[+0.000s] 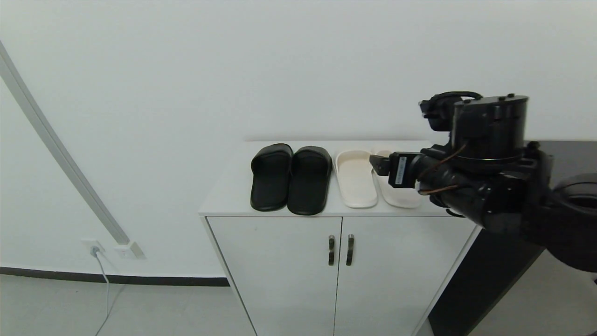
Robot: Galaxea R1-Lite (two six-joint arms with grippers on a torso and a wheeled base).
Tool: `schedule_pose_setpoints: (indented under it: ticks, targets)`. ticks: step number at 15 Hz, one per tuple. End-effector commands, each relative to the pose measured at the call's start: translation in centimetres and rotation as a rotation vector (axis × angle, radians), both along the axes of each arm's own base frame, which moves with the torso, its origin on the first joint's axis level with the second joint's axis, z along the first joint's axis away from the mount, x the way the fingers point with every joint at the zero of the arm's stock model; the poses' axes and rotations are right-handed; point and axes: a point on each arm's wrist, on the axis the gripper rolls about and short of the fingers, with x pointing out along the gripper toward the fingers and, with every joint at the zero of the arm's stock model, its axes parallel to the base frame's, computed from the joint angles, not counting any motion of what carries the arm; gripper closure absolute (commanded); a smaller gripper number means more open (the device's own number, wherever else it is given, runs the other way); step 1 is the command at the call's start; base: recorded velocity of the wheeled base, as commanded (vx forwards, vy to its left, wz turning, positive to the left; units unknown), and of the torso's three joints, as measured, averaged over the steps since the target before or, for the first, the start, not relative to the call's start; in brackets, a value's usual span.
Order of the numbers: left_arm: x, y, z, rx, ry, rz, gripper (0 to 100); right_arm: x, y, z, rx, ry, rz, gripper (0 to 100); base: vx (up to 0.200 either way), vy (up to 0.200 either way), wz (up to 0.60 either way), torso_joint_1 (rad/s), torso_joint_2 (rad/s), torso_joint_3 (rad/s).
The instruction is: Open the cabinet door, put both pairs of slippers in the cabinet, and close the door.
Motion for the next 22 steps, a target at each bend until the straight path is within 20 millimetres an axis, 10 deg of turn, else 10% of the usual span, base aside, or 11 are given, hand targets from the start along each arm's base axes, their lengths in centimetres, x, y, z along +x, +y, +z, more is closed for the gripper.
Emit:
schedule_pose_setpoints:
  ticks: [1,8,17,18,22]
  targets:
    - [0.0,0.0,0.0,0.000,0.001,0.000,100,3.7,2.7,-3.1,-0.039,0.034,-0.034,0,0.000,0.000,0.00,0.000,0.00,0.000]
    - [0.0,0.0,0.0,0.000,0.001,0.000,100,10.4,3.3,-5.8,-0.081,0.000,-0.102,0,0.000,0.000,0.00,0.000,0.00,0.000]
    - [0.0,0.0,0.0,0.000,0.001,0.000,100,13.9,3.4,-5.3,-0.078,-0.009,-0.068,0,0.000,0.000,0.00,0.000,0.00,0.000]
    - [0.0,0.0,0.0,0.000,0.001,0.000,100,14.2,3.4,-5.3,-0.077,-0.008,-0.070,100,0.000,0.000,0.00,0.000,0.00,0.000]
    - [0.0,0.0,0.0,0.000,0.001,0.000,100,14.3,3.4,-5.1,-0.075,-0.012,-0.071,100,0.000,0.000,0.00,0.000,0.00,0.000]
